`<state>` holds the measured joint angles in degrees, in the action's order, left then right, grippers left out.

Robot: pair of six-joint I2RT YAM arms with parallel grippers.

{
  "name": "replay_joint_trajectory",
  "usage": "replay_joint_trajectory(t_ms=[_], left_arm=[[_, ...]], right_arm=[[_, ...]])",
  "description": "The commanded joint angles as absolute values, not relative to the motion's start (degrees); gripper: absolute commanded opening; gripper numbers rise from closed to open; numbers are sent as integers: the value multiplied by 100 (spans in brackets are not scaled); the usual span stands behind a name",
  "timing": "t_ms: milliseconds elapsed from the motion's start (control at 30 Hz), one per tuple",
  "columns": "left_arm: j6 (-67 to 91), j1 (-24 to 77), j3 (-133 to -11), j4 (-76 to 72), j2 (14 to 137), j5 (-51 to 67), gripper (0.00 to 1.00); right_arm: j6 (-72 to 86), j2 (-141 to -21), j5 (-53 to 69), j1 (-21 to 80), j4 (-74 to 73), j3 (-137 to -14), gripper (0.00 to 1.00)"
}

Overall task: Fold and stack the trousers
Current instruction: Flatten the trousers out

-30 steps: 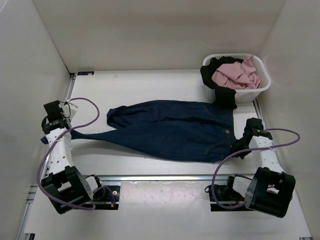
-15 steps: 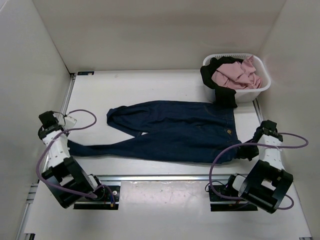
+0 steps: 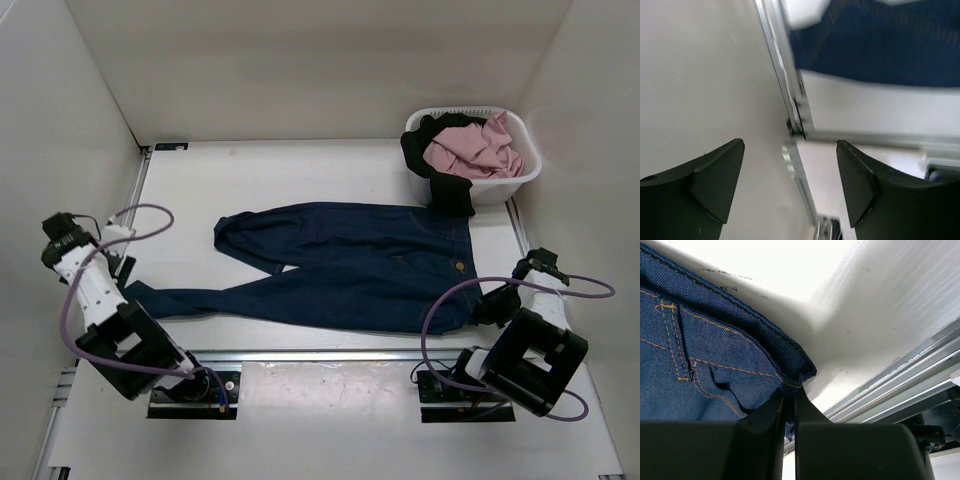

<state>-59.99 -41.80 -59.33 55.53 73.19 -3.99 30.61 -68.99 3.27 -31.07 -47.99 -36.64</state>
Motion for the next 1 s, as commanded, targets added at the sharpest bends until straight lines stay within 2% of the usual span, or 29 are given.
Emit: replay_joint_trajectory(t_ms=[0, 133, 233, 433, 567, 667, 700, 800, 833, 967], left_arm=[[-5284, -4201, -6564, 5774, 7786, 587, 85], [-4634, -4017, -6812, 5774, 8761, 966, 85], [-4308, -3885, -6935, 5714, 9542, 1194, 90], [-3894, -3665, -7338, 5353, 10159, 1195, 92], [-3771, -3314, -7199, 5142, 10537, 915, 92], [-3718, -3243, -7023, 5089, 10740, 571, 76], [-3718, -3243, -6962, 5037, 10740, 571, 58], [-3718, -3243, -6961, 5036, 10609, 571, 29], [-3779, -3243, -6961, 5036, 10608, 484, 14], [-3920, -3243, -6961, 5036, 10161, 220, 14]], right_arm=[[2918, -6943, 475, -3129, -4834, -3850, 0], [2813, -6996, 475, -3129, -4834, -3797, 0], [2760, -6996, 422, -3129, -4834, -3797, 0], [2760, -6996, 369, -3129, -4834, -3744, 0], [2760, -6996, 369, -3129, -4834, -3744, 0], [2760, -6996, 369, -3129, -4834, -3849, 0], [2760, -6996, 317, -3129, -4834, -3937, 0], [2760, -7049, 316, -3129, -4896, -4139, 0], [2760, -7118, 316, -3129, -4896, -4279, 0], [2821, -7260, 474, -3129, -4896, -4543, 0]])
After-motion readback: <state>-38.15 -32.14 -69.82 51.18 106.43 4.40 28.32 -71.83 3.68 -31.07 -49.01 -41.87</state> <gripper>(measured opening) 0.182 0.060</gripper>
